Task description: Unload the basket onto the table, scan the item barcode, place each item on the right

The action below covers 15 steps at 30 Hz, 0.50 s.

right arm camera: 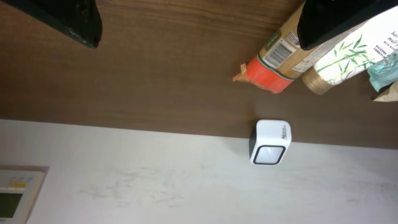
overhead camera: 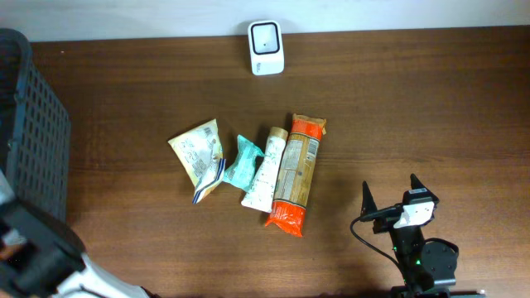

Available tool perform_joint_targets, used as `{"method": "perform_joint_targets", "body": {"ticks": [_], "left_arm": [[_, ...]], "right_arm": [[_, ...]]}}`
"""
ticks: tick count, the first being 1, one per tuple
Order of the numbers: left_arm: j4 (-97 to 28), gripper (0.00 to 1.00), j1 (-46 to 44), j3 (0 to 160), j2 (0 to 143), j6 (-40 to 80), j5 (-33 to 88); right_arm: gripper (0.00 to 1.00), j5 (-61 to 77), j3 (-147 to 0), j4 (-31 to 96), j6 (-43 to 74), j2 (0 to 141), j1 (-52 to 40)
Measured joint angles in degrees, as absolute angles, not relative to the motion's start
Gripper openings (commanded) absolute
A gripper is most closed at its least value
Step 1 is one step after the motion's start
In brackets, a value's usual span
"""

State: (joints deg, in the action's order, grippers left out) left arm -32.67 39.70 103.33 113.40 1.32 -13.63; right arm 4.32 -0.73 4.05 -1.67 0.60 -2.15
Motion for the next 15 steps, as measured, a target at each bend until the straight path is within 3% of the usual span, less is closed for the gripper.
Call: {"method": "perform_joint_targets", "body": {"ticks": [3, 5, 10, 15], "left_arm": [[-42.22, 0.00, 30.46, 106.45, 92.36, 1.37, -2.44], [-51.07, 0.00, 20.99, 106.69, 89.89, 2.07, -0.14], [-56.05, 0.00, -6.17, 97.91, 99.88, 7.16, 3.20], [-52.29, 0.00, -19.29, 96.66, 114.41, 7.60, 3.90]], "right_arm": [[0.99, 4.32, -0.73, 4.05, -1.72, 0.56, -2.15], [0.99, 4.34, -0.73, 4.05, -1.67, 0.60, -2.15], [0.99, 4.34, -0.73, 4.05, -1.69, 0.58, -2.15], [0.99, 4.32, -0.73, 4.05, -1.72, 0.58, -2.15]]}}
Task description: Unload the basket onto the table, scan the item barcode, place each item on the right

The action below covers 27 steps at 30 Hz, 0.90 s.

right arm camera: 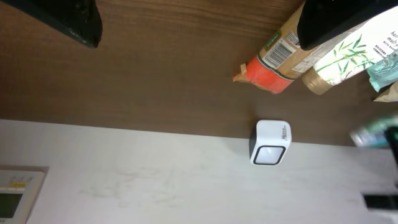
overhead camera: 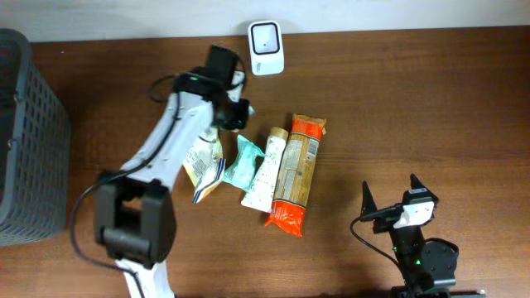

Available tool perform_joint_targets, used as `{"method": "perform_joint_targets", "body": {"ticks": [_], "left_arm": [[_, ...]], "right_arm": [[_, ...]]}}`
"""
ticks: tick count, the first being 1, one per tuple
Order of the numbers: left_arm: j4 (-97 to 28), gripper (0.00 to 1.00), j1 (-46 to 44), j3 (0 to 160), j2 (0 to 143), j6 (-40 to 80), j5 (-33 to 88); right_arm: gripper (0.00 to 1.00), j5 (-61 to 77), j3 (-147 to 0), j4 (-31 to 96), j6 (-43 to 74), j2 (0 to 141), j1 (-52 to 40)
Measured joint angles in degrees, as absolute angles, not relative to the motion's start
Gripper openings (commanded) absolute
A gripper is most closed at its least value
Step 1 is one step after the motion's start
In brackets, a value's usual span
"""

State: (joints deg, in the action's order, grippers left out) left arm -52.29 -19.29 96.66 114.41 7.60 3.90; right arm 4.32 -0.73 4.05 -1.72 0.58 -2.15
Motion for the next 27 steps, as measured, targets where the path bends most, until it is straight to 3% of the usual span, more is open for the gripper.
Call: {"method": "perform_joint_targets", "body": {"ticks": [5, 8, 9, 10, 17, 22, 27], "left_arm": [[-52.10, 0.00, -21.78, 96.47, 118.52, 8.27, 2.52], [-52.03, 0.00, -21.74, 96.47, 118.52, 14.74, -2.66], [-52.29, 0.42, -21.74, 96.47, 118.52, 16.64, -3.68], [-52.36, 0.99, -21.74, 96.44, 118.52, 17.37, -3.92], [-58.81, 0.99, -18.41, 105.62, 117.78, 14.57, -4.56], [-60.90, 0.99, -2.20, 115.74, 100.68, 6.72, -5.06], [-61.73, 0.99, 11.73, 115.87, 100.38, -8.03, -4.95]], "right_arm": [[0.99, 4.32, -0.73, 4.05, -1.69, 0.58, -2.15], [0.99, 4.32, -0.73, 4.05, -1.65, 0.58, -2.15], [0.99, 4.32, -0.73, 4.05, -1.67, 0.58, -2.15], [0.99, 4.32, -0.73, 4.05, -1.65, 0.58, -2.15], [0.99, 4.32, -0.73, 4.05, -1.67, 0.58, -2.15], [0.99, 4.32, -0.73, 4.05, -1.67, 0.58, -2.15], [0.99, 4.32, -0.73, 4.05, -1.67, 0.58, -2.15]]}}
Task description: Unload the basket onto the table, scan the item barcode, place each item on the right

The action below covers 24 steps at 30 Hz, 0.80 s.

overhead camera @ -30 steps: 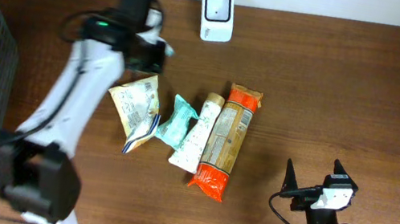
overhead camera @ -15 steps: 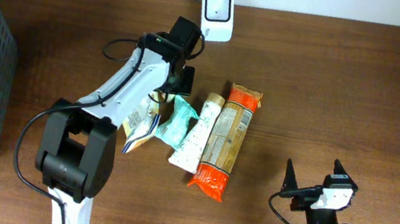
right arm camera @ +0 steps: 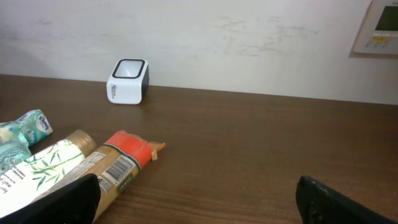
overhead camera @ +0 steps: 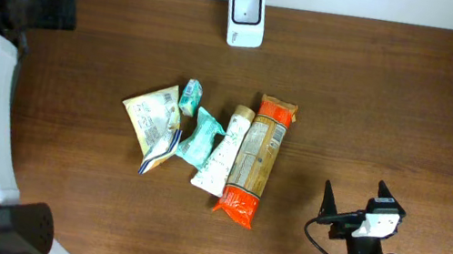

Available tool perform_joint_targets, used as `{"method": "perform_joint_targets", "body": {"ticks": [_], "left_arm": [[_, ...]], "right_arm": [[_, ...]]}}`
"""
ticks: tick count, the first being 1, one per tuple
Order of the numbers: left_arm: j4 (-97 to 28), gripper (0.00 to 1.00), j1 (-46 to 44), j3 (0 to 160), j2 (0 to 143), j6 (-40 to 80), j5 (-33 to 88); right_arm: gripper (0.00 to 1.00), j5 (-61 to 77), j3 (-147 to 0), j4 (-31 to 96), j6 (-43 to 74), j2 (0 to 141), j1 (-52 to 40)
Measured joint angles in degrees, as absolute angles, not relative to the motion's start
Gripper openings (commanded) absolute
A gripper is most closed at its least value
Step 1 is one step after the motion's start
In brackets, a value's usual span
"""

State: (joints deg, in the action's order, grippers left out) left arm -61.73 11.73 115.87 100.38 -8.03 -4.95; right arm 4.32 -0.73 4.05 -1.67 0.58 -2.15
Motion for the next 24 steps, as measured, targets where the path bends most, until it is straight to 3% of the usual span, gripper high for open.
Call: {"method": "perform_joint_targets", "body": {"ticks": [5, 24], "left_arm": [[-62.19, 0.99, 15.09, 115.87, 100.38, -10.33, 0.71], [-62.26, 0.99, 15.07, 115.87, 100.38, -10.52, 1.13]], "right_arm": [[0.99, 4.32, -0.73, 4.05, -1.67, 0.58, -2.15], [0.99, 8.29, -3.03, 7.68, -1.19, 1.21, -2.15]]}}
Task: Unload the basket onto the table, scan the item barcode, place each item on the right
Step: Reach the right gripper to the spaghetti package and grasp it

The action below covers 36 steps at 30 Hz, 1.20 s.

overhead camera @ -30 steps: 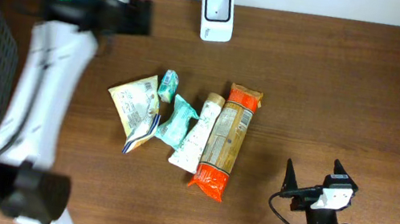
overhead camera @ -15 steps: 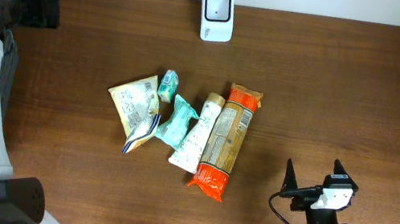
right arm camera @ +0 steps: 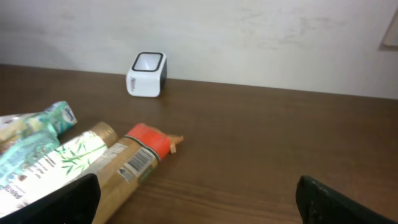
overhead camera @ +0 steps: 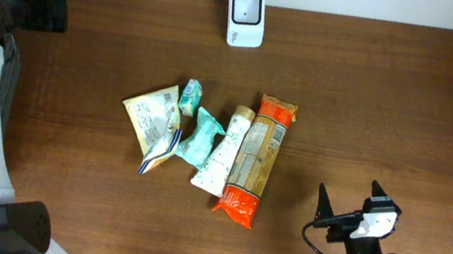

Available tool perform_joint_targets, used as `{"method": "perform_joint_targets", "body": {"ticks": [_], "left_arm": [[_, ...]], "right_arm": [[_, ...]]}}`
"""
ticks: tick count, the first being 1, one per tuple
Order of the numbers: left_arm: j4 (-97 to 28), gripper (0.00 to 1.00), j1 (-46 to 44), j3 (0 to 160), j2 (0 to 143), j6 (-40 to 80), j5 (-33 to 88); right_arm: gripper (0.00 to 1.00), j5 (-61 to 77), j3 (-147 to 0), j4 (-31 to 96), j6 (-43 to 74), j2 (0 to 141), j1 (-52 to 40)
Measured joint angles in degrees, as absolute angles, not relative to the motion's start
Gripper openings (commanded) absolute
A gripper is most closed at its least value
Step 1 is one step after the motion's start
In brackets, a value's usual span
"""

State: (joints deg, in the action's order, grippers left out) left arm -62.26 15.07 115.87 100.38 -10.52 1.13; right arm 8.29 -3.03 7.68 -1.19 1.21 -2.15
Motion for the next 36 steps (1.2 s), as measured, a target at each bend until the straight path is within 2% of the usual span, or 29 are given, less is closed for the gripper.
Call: {"method": "perform_joint_targets", "body": {"ticks": [3, 6, 10, 13, 15, 16, 19, 21, 26, 31, 36], "left_arm": [[-62.48, 0.99, 15.07, 115.87, 100.40, -10.52, 1.17], [-62.28, 0.99, 15.07, 115.83, 100.40, -10.55, 1.43], [-62.43, 0.99, 15.07, 115.83, 100.40, -10.55, 1.52], [-62.37, 0.99, 15.07, 115.83, 100.40, -10.52, 1.52], [-62.37, 0.99, 15.07, 115.83, 100.40, -10.52, 1.52], [-62.37, 0.99, 15.07, 115.83, 100.40, -10.52, 1.52], [-62.37, 0.99, 15.07, 115.83, 100.40, -10.52, 1.54], [-62.39, 0.99, 15.07, 115.83, 100.40, -10.52, 1.52], [-62.43, 0.99, 15.07, 115.83, 100.40, -10.55, 1.54], [-62.30, 0.99, 15.07, 115.83, 100.40, -10.52, 1.52], [-62.39, 0.99, 15.07, 115.83, 100.40, -10.52, 1.52]], "right_arm": [[0.99, 12.03, -15.14, 13.74, -0.34, 11.29, -2.15], [0.99, 17.54, -29.45, 22.15, -0.19, 27.57, -2.15], [0.98, 24.08, -40.91, 29.34, -0.12, 43.16, -2.15], [0.98, 29.34, -43.99, 30.89, -0.01, 49.60, -2.15], [0.99, 37.98, -44.10, 31.11, 0.01, 53.78, -2.15], [0.93, 40.84, -44.10, 31.14, 0.01, 55.48, -2.15], [0.86, 47.70, -44.12, 29.65, 1.67, 61.58, -2.20], [0.82, 45.43, -44.27, 28.25, 9.52, 65.78, -2.48], [0.78, 27.92, -44.38, 27.20, 30.96, 74.52, -12.10], [0.69, 24.95, -44.75, 18.09, 36.67, 90.72, -18.44], [0.50, 24.64, -44.75, 14.90, 39.07, 93.73, -18.85]]}}
